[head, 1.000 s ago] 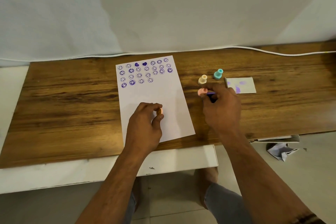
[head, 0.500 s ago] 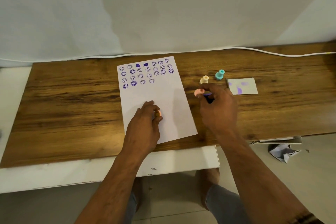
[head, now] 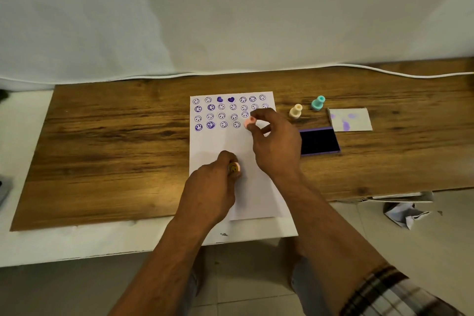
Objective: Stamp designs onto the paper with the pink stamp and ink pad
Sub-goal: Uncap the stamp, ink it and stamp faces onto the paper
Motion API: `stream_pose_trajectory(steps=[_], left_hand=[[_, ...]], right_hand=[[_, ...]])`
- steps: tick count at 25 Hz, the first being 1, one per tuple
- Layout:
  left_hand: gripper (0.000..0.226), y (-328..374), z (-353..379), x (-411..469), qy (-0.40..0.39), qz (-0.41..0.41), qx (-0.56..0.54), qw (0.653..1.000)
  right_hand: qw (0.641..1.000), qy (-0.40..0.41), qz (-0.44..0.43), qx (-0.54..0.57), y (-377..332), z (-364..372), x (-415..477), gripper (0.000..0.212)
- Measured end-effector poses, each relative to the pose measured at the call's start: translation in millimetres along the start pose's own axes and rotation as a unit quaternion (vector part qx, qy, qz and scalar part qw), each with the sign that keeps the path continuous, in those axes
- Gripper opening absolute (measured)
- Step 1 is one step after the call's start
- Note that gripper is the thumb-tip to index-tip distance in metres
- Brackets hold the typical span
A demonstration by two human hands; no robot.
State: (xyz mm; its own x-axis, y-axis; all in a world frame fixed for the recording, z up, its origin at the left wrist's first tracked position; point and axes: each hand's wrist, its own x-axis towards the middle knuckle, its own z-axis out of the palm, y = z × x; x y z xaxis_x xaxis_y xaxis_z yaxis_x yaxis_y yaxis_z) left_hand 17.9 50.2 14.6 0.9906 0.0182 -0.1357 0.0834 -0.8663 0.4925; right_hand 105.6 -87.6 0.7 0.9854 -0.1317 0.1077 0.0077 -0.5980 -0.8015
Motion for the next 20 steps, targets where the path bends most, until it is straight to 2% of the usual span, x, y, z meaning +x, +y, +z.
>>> stream_pose_trajectory(steps=[9,20], left_hand=[[0.029,-5.5,3.6,0.8,0.013,0.013,-0.009,1.000],[0.030,-7.8,7.7,1.5,0.021,0.016,-0.019,0.999]], right_hand=[[0.996,-0.025,-0.028,-0.076,7.3,18.3,12.9,0.025],[0.977,0.022,-0.094,-0.192,9.5,25.6,17.7,0.029]])
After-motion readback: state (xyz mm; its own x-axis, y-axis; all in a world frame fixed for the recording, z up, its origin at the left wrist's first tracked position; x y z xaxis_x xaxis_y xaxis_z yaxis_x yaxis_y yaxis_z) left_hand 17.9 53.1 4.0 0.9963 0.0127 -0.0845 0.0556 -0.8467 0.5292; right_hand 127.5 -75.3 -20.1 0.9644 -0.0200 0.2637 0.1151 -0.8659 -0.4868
